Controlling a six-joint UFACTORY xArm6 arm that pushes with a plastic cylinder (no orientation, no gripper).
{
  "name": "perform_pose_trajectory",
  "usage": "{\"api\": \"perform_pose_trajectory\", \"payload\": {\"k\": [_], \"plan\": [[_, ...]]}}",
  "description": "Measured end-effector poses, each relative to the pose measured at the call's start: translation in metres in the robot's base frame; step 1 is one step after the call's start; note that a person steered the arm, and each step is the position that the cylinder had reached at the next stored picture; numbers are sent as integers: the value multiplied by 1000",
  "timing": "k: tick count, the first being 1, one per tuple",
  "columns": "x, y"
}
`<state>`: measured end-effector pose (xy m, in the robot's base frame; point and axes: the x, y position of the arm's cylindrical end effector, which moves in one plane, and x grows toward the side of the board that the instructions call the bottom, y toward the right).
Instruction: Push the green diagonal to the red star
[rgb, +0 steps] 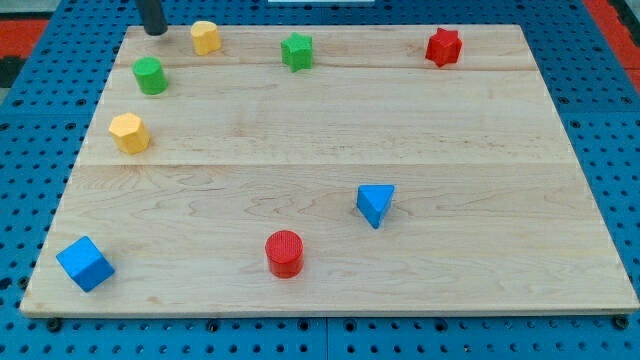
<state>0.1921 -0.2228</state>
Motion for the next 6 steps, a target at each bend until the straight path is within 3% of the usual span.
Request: {"api": "perform_pose_trajectory", "payload": {"k": [3, 4, 6], "plan": [[24, 141], [36, 123], [48, 200]]}}
